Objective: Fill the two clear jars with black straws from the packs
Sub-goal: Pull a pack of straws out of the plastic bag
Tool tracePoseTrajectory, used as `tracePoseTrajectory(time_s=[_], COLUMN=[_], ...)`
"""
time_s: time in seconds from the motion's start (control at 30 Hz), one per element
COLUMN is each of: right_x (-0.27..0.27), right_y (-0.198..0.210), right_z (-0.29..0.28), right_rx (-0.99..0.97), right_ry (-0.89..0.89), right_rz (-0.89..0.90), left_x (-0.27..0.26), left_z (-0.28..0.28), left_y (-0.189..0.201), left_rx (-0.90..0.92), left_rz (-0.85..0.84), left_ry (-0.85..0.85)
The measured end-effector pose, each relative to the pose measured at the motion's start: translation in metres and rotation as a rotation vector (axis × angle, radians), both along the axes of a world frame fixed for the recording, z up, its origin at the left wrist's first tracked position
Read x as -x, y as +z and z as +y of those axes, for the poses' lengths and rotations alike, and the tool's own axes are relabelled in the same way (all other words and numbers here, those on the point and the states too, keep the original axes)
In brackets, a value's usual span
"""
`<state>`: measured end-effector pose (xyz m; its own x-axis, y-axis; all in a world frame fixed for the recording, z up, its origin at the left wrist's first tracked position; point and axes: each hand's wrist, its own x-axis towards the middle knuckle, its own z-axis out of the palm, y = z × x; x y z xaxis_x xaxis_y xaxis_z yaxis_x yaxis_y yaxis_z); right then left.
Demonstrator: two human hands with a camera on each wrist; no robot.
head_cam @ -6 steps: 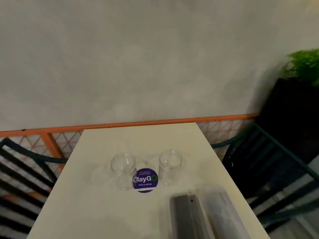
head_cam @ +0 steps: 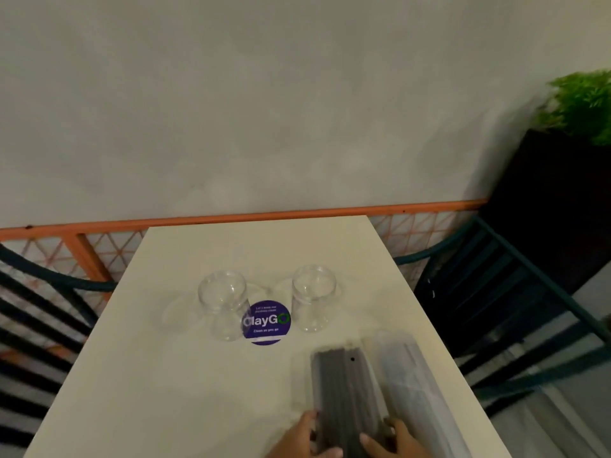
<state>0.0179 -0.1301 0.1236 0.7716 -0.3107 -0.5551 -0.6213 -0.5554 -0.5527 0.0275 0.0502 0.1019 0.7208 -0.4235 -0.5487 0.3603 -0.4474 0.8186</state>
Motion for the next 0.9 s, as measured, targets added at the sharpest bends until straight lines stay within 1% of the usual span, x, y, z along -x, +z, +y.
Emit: tracePoseTrajectory(time_s=[0.03, 0.07, 0.13, 0.23, 0.3, 0.33, 0.37, 0.4, 0.47, 0.53, 0.57, 0.6, 0.63, 0.67, 0.7, 0.77, 0.8, 0.83, 0.9], right_x=[-0.001, -0.004, -0.010, -0.016, -0.016, -0.018, -0.021, -0.021, -0.021, -0.018, -0.016, -0.013, -0.010, -0.006, -0.001, 0.005, 0.007, 0.008, 0.009], right_y=[0.011, 0.017, 0.001, 0.002, 0.011, 0.012, 0.012, 0.015, 0.025, 0.037, 0.042, 0.043, 0.041, 0.038, 0.034, 0.026, 0.022, 0.020, 0.019], right_z=[0.001, 0.006, 0.008, 0.009, 0.012, 0.012, 0.012, 0.012, 0.014, 0.019, 0.023, 0.028, 0.032, 0.037, 0.042, 0.050, 0.052, 0.053, 0.055], right_rx=[-0.076, -0.162, -0.308, -0.501, -0.584, -0.577, -0.536, -0.465, -0.330, -0.191, -0.099, 0.022, 0.168, 0.284, 0.335, 0.361, 0.365, 0.366, 0.269], right_ry=[0.032, 0.038, -0.073, -0.072, -0.009, 0.025, 0.094, 0.187, 0.390, 0.561, 0.640, 0.724, 0.810, 0.880, 0.915, 0.971, 1.018, 1.069, 1.151], right_rz=[0.033, 0.052, 0.018, 0.039, 0.021, -0.004, -0.025, -0.051, -0.166, -0.310, -0.392, -0.489, -0.570, -0.616, -0.607, -0.566, -0.531, -0.494, -0.366], left_x=[-0.016, -0.017, -0.014, -0.005, -0.001, 0.003, 0.005, 0.008, 0.011, 0.011, 0.010, 0.009, 0.010, 0.010, 0.012, 0.016, 0.018, 0.020, 0.023], left_z=[0.010, 0.007, 0.008, 0.014, 0.019, 0.021, 0.023, 0.027, 0.038, 0.053, 0.060, 0.067, 0.073, 0.079, 0.083, 0.091, 0.095, 0.099, 0.110], left_y=[0.009, 0.012, 0.015, 0.016, 0.022, 0.024, 0.027, 0.028, 0.034, 0.042, 0.050, 0.059, 0.068, 0.075, 0.081, 0.081, 0.076, 0.070, 0.057], left_rx=[0.017, 0.004, -0.032, -0.048, -0.040, -0.052, -0.074, -0.108, -0.148, -0.092, -0.041, 0.034, 0.109, 0.182, 0.223, 0.223, 0.185, 0.128, 0.012], left_rz=[-0.036, -0.043, -0.074, -0.079, -0.050, -0.052, -0.072, -0.110, -0.228, -0.318, -0.346, -0.349, -0.327, -0.287, -0.248, -0.199, -0.199, -0.215, -0.262], left_ry=[0.027, 0.025, -0.010, 0.008, 0.020, 0.035, 0.069, 0.140, 0.360, 0.632, 0.738, 0.804, 0.826, 0.798, 0.736, 0.610, 0.570, 0.552, 0.578])
